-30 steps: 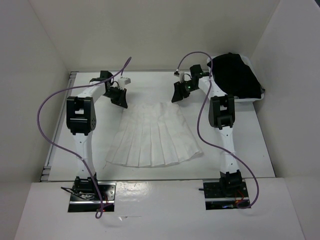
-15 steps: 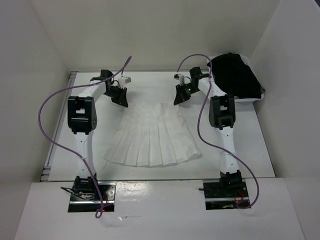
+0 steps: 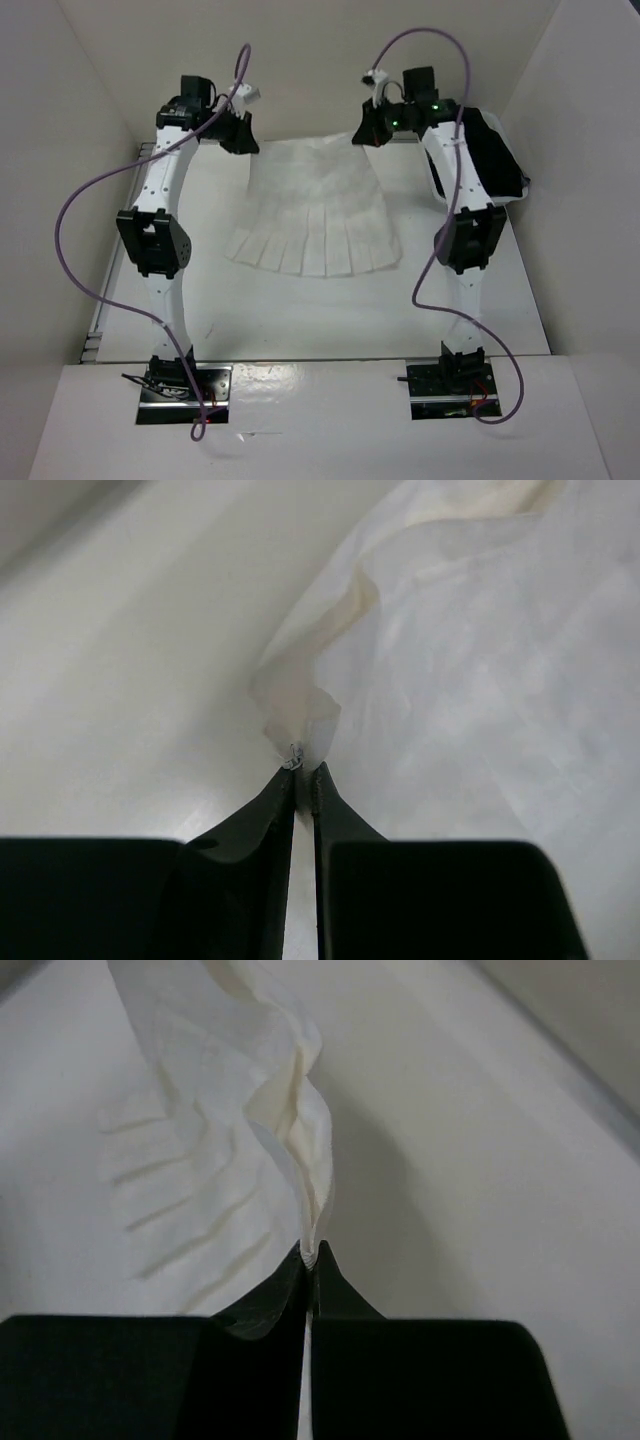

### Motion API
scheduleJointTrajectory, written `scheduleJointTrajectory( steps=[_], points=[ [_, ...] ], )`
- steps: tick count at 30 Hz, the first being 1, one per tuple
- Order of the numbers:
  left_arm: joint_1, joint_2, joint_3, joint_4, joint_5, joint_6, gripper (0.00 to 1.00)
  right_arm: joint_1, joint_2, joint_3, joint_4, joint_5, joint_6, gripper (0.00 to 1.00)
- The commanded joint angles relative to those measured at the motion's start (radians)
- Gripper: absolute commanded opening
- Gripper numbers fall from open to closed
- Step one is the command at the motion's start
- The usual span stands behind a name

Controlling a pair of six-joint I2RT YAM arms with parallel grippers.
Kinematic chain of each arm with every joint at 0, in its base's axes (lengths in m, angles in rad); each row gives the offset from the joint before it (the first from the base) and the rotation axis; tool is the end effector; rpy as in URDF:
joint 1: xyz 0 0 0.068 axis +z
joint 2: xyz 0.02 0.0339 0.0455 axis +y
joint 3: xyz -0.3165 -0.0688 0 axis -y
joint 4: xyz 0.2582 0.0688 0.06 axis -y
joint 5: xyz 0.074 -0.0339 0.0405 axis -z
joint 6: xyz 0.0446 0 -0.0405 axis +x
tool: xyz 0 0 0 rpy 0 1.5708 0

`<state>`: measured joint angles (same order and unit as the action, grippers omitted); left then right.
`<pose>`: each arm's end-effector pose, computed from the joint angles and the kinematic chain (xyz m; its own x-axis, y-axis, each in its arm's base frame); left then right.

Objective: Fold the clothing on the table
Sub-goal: Flatten the skirt out

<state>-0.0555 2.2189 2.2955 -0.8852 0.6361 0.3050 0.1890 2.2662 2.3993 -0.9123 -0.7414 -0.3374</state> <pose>0.5375 -0.0564 0.3659 -0.5525 0.2726 -0.7877 0.6501 0.7324 -0.2025 0.5314 0.1323 0.3751 -0.4492 -0.3345 -0.8285 -0.8045 0.5547 0.2123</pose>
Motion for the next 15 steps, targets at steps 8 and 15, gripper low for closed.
scheduleJointTrajectory(
  steps=[8, 15],
  points=[
    [-0.032, -0.194, 0.429, -0.391, 0.164, 0.069, 0.0, 0.009, -0.511, -0.235, 0.068, -0.012, 0.009, 0.0],
    [-0.13, -0.494, 0.106, -0.359, 0.195, 0.094, 0.0, 0.009, -0.852, -0.526, 0.079, -0.073, 0.006, 0.0]
  ],
)
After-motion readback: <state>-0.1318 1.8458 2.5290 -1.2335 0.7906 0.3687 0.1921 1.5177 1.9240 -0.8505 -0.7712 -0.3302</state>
